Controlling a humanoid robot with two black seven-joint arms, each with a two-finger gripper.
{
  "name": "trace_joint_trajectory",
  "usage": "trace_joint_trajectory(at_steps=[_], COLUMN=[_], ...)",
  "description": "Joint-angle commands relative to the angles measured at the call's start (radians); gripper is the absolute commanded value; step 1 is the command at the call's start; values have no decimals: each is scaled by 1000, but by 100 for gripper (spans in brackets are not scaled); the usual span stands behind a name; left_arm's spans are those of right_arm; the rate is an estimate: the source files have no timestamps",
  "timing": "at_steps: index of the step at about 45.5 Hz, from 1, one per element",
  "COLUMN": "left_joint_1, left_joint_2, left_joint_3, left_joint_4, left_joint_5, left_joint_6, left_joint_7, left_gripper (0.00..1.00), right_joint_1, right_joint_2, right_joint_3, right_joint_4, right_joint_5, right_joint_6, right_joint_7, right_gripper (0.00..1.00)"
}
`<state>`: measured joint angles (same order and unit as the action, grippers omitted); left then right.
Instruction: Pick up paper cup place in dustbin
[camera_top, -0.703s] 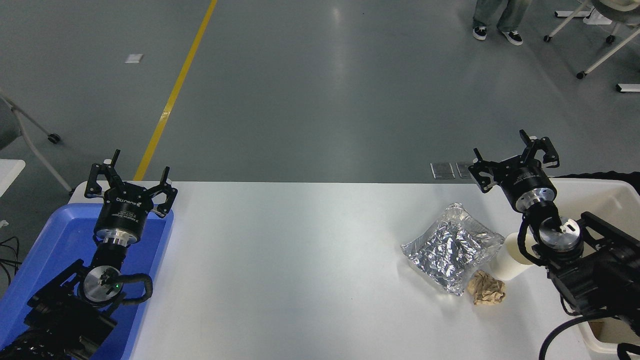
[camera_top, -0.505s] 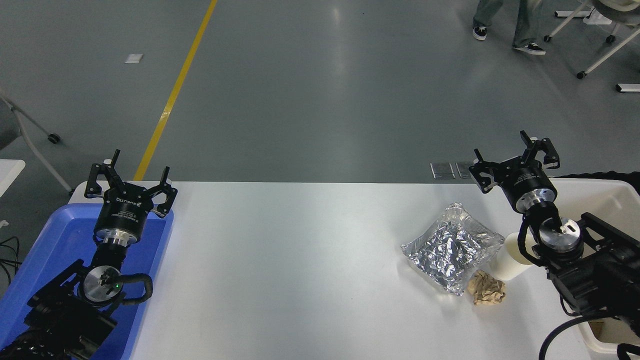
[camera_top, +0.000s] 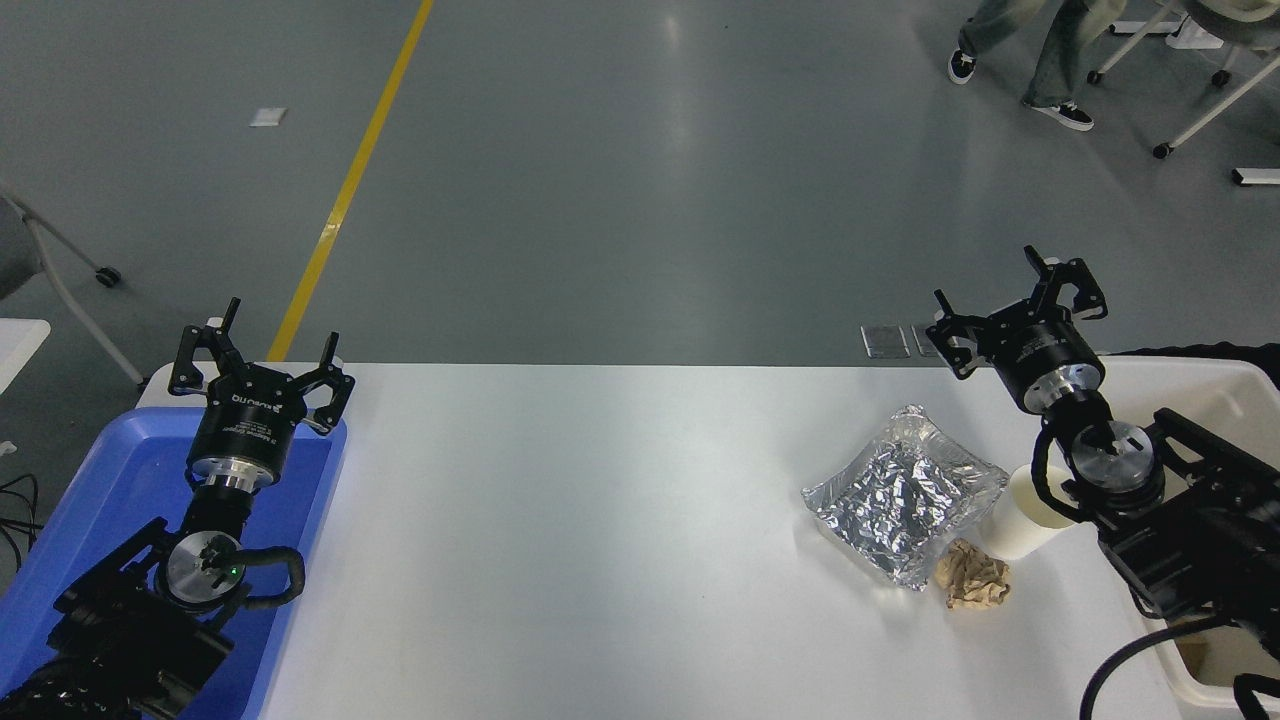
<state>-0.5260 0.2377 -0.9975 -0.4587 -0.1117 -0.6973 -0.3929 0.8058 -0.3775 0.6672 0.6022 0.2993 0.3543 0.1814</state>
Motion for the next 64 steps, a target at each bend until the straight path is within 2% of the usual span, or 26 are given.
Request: trace_joint_trajectory(at_steps=[1,4,14,24,27,35,41,47,56,64], left_joint_1=[0,0,0,0,0,0,0,0,0,1], left_joint_2=[0,0,2,2,2,0,2,2,2,2], left_joint_3=[2,2,2,3,3,3,3,3,3,2], left_joint_4=[0,0,0,0,0,0,0,0,0,2], left_joint_5=[0,-2,-2,-2,-2,-2,-2,-2,-2,-2], left_joint_6=[1,1,-1,1,1,1,1,1,1,1], left_joint_7=[0,-1,-1,-1,0,0,-1,-1,-1,-1], left_gripper=[100,100,100,100,100,100,100,100,100,100], right_joint_1=[200,278,499,812,915,1150,1222,1286,1302,1340], right_joint_2=[-80,-110,-172,-207,-187,-28,35,51,106,106], right_joint_3=[-124,-240,-589,-1021,-1144,-1452,-1494,-1502,-1624,-1749], right_joint_4=[2,8,59,326,386,468,536,660,712,768], right_joint_5=[-282,-312,-328,-373,-388,-531,-555,-672,-712,-841], right_joint_6=[-8,-6,6,32,40,89,299,431,431,431], right_joint_7=[-25,-39,-39,-33,-31,-25,-25,-25,-23,-23], right_gripper=[100,100,100,100,100,100,100,100,100,100])
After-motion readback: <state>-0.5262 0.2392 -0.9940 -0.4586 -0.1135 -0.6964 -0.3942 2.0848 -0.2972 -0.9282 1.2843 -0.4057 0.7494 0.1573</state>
